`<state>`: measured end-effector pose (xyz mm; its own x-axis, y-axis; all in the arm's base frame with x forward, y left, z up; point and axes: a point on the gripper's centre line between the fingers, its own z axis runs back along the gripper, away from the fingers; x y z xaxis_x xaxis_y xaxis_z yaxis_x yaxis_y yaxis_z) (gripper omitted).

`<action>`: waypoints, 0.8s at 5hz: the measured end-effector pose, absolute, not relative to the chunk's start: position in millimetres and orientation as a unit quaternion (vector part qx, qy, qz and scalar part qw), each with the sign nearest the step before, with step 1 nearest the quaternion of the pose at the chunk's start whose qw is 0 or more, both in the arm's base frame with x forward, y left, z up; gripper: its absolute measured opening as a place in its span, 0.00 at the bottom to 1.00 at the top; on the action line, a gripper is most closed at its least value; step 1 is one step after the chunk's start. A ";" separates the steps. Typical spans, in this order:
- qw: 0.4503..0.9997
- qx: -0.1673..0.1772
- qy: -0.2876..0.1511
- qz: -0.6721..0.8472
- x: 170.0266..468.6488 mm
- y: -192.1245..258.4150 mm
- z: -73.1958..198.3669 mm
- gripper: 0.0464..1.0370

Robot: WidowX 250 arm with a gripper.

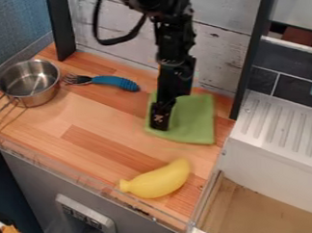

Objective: Moves the green towel to the right upper side of the table

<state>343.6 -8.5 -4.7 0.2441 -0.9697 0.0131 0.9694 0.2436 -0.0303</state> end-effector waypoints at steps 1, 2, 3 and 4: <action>0.781 -0.014 0.007 -0.624 354.4 -14.3 -4.3 0.96; 0.771 -0.021 -0.006 -0.636 366.1 -19.3 -1.2 0.96; 0.769 -0.021 -0.004 -0.639 366.3 -18.9 -0.9 0.96; 0.768 -0.022 -0.001 -0.640 365.1 -17.4 2.0 0.96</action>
<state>365.1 -17.4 2.0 0.1802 -0.9832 0.0295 0.9833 0.1792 -0.0326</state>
